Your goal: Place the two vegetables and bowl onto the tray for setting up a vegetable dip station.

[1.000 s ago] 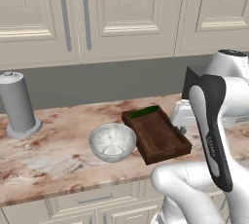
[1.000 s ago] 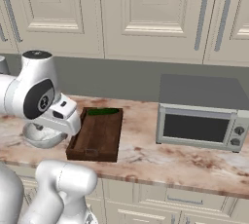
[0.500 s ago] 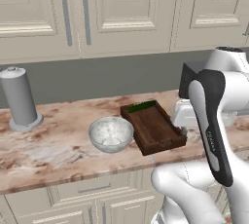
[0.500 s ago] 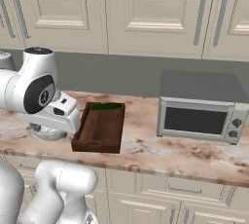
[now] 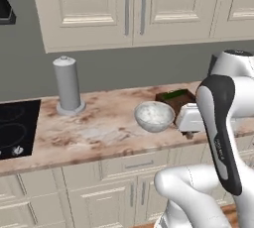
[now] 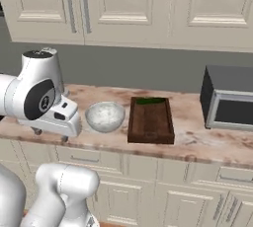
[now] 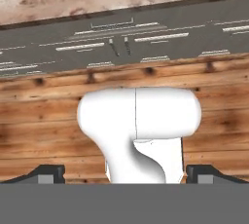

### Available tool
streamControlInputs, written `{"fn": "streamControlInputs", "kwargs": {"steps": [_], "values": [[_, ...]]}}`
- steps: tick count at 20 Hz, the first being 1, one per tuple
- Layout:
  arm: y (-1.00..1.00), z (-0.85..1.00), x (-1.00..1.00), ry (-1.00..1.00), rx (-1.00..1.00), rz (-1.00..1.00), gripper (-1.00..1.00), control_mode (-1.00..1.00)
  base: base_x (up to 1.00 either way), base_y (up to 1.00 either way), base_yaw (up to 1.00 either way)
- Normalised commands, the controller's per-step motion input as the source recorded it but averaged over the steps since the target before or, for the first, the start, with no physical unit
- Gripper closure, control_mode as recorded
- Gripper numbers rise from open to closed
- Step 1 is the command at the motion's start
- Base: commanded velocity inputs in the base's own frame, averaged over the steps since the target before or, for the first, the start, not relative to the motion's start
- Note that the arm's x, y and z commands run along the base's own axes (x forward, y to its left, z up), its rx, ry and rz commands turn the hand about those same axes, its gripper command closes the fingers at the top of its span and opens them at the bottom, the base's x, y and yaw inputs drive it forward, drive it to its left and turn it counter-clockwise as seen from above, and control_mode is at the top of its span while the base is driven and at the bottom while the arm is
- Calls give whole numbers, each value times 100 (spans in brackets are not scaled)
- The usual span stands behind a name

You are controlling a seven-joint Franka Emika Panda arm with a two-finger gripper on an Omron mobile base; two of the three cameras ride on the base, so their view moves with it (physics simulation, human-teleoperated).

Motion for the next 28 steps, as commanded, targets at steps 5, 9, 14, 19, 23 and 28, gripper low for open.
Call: {"fn": "streamControlInputs", "kwargs": {"steps": [5,9,14,19,23,28], "values": [[0,0,0,0,0,0,-100,100,-14,100,0],[0,0,0,0,0,0,-100,100,-11,100,0],[0,0,0,0,0,0,-100,100,-14,100,0],[0,0,0,0,0,0,-100,100,-7,100,0],[0,0,0,0,0,0,-100,100,0,100,0],[0,0,0,0,0,0,-100,100,0,100,0]]}}
